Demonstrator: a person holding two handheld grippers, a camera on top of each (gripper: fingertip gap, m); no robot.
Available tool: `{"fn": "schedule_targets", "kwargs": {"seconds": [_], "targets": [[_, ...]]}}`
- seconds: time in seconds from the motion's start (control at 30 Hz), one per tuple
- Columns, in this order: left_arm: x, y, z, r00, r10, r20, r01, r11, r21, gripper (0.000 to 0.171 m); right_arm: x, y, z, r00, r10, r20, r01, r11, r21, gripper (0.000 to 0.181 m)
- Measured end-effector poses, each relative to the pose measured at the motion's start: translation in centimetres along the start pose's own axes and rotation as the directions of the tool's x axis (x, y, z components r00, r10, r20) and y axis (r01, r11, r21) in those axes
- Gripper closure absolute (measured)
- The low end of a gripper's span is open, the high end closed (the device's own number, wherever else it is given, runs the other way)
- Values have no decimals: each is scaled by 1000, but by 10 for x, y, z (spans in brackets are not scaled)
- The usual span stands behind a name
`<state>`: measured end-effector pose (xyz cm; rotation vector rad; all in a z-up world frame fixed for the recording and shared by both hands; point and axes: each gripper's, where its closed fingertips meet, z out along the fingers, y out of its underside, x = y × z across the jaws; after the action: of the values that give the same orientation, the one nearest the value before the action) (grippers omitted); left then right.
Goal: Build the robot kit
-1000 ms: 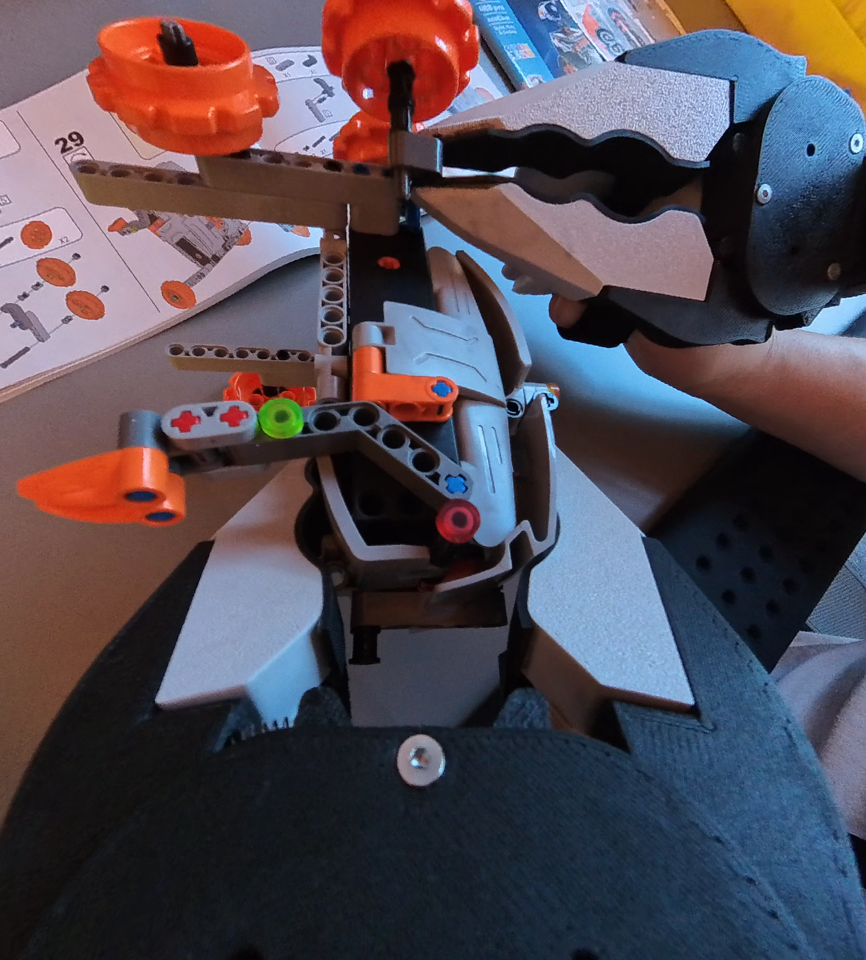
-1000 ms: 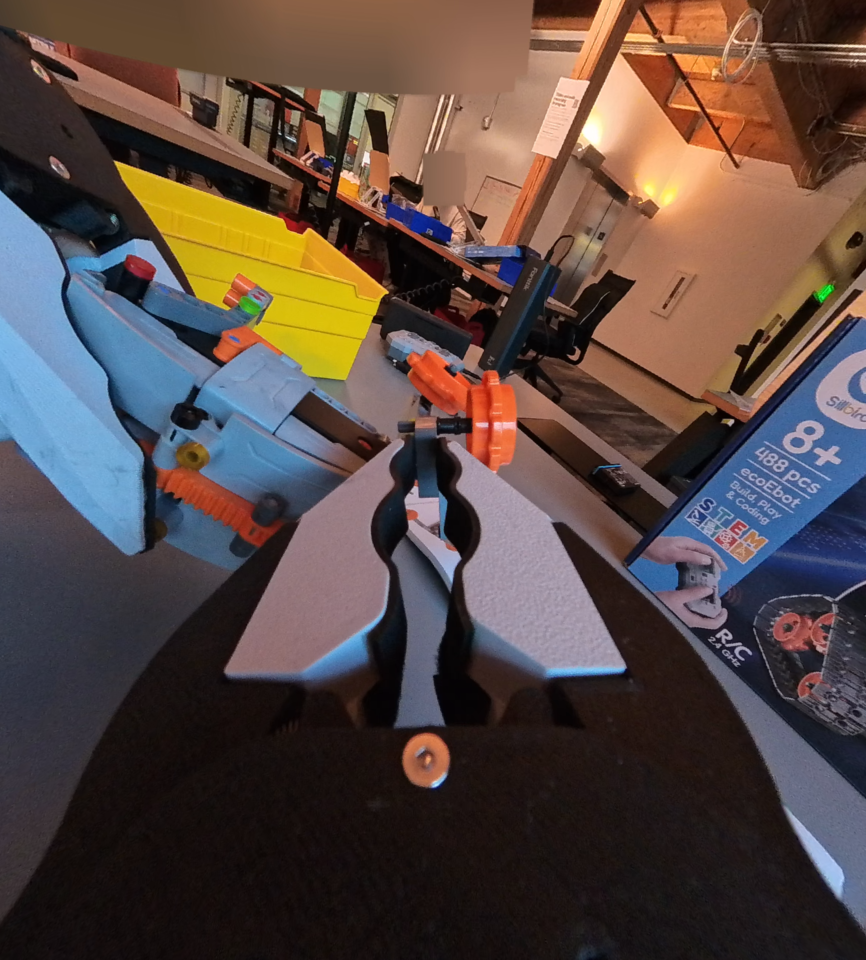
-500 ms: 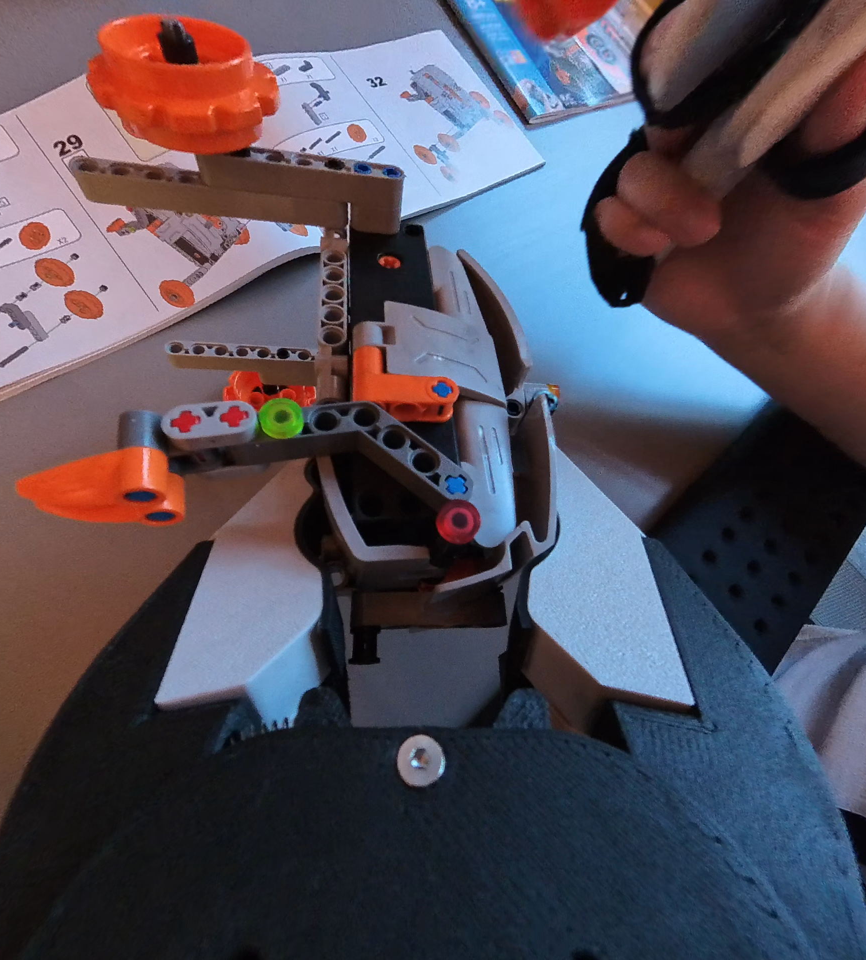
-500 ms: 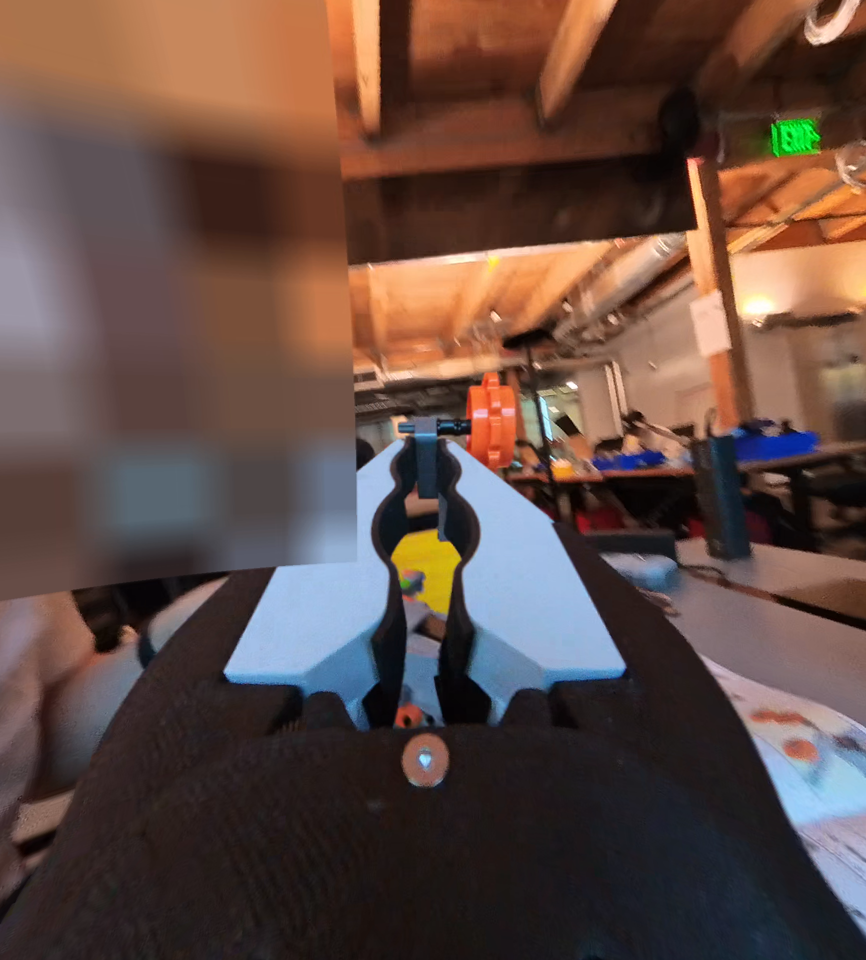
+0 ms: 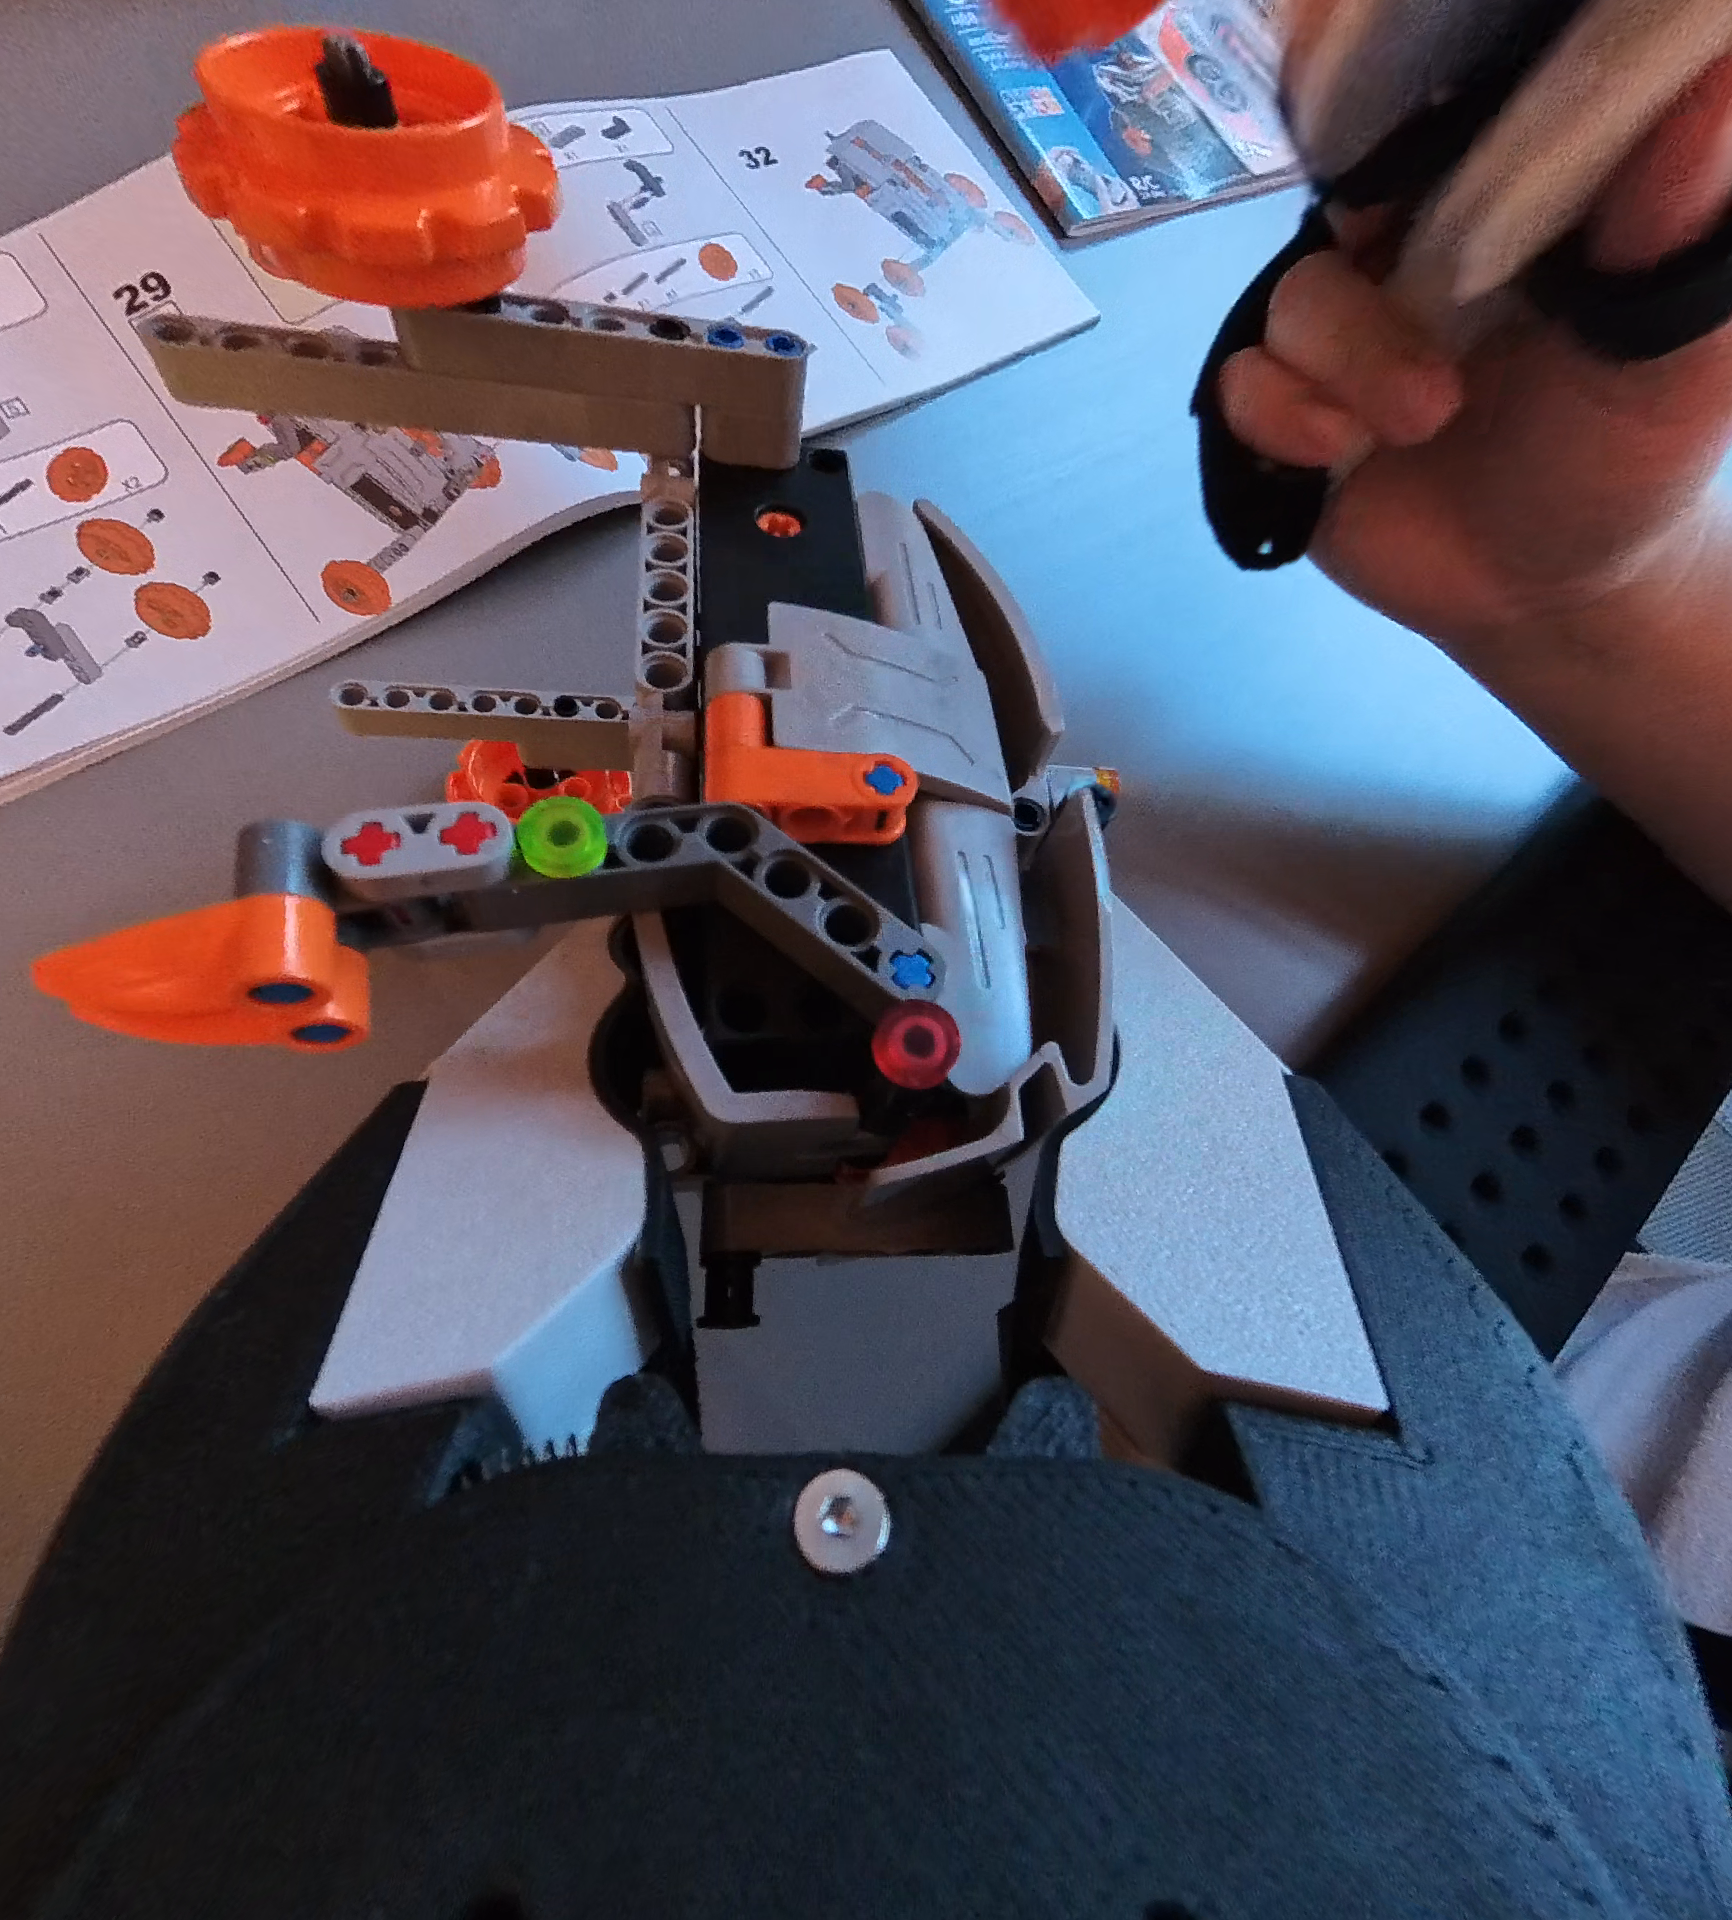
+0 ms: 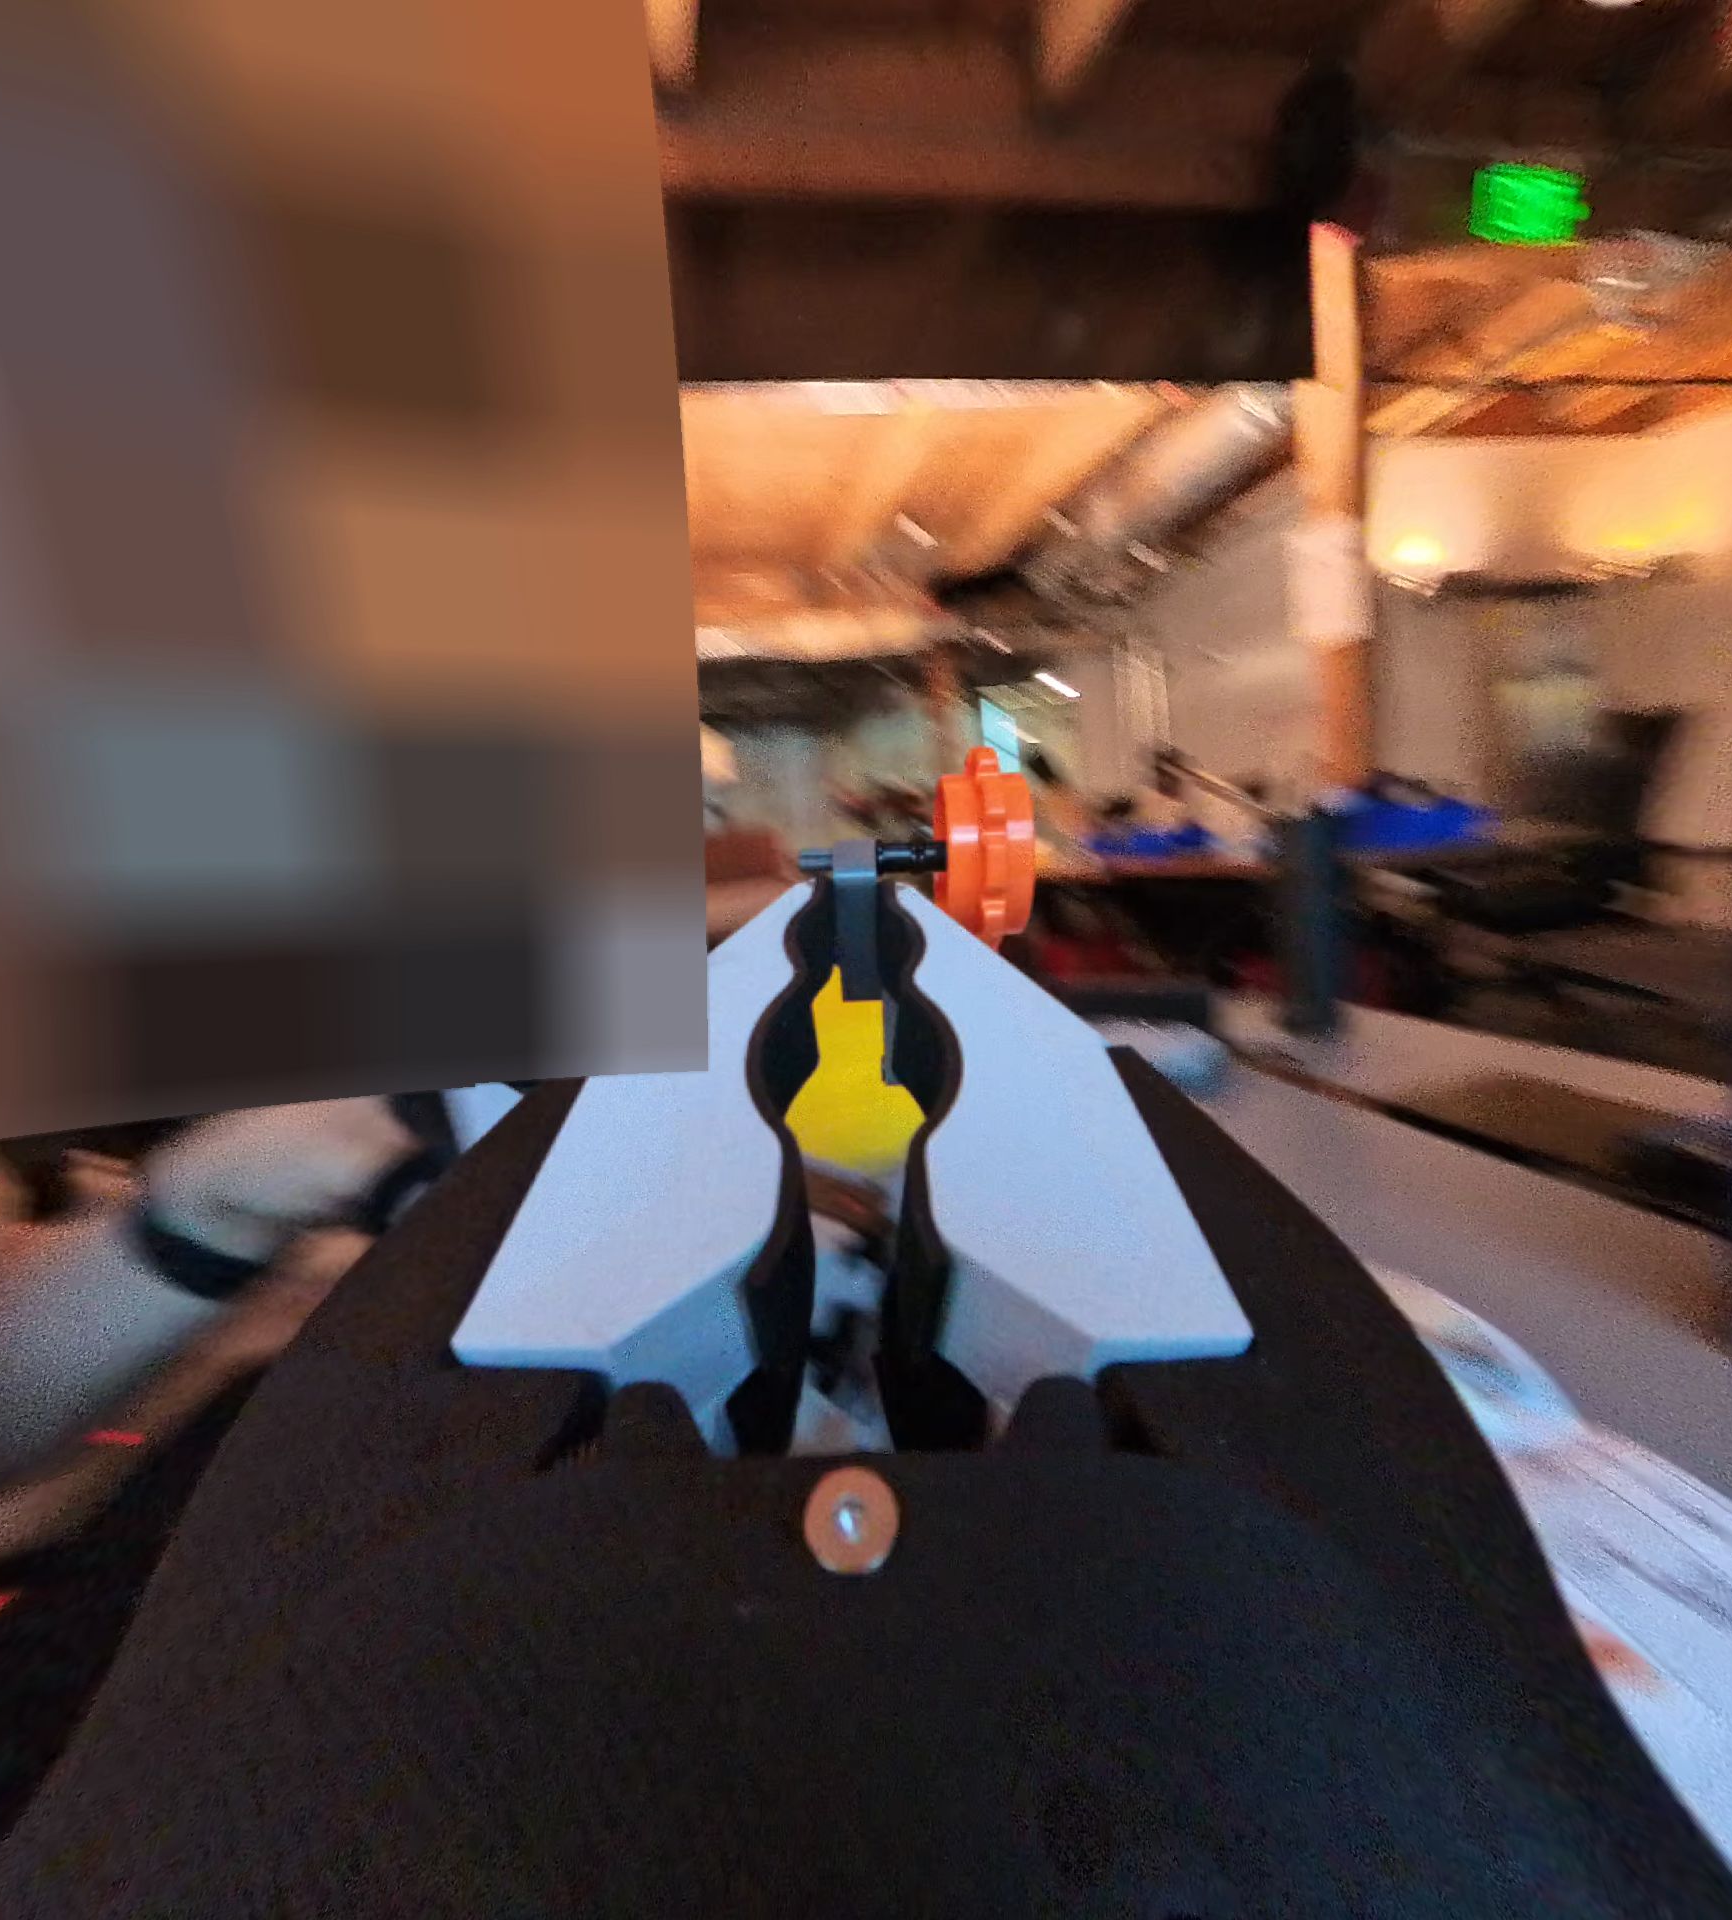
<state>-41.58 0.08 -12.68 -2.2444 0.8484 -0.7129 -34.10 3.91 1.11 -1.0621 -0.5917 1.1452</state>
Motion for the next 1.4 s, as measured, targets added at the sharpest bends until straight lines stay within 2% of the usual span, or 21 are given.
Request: {"fn": "schedule_targets", "kwargs": {"seconds": [0.03,0.07,0.13,0.23,0.33,0.47,0.6,0.7,0.83,0.9,1.4], "targets": [[0,-1,0,1000,-3,0,3,1000,-2,94,14,11,-1,989,-97,-110,88,993,-85,175],[-1,-1,0,1000,-4,1,4,1000,-5,94,23,22,-2,965,-198,-175,167,970,-177,175],[-1,-2,1,1000,-7,1,7,1000,-10,94,30,41,1,925,-314,-213,234,914,-331,174],[-1,-4,2,1000,-8,5,8,1000,-15,94,31,65,9,915,-331,-231,203,872,-446,174],[-2,-4,2,1000,-10,6,10,1000,-14,94,28,71,14,914,-328,-240,189,865,-465,174],[-2,-4,2,1000,-15,3,15,1000,-12,94,20,84,17,877,-448,-175,300,794,-530,174],[-3,-4,2,1000,-11,8,12,1000,-15,94,17,86,19,887,-431,-167,287,796,-533,173],[-3,-5,2,1000,-15,7,15,1000,-15,94,17,81,19,845,-516,-141,374,759,-534,173],[-4,-6,2,1000,-23,4,23,1000,-21,94,20,91,17,765,-641,-64,489,642,-591,174],[-4,-6,2,1000,-22,5,23,999,-28,94,22,87,18,723,-689,-54,540,612,-578,174],[-4,-8,3,1000,-21,15,22,998,-58,94,22,96,18,733,-680,-15,540,596,-594,174]]}}
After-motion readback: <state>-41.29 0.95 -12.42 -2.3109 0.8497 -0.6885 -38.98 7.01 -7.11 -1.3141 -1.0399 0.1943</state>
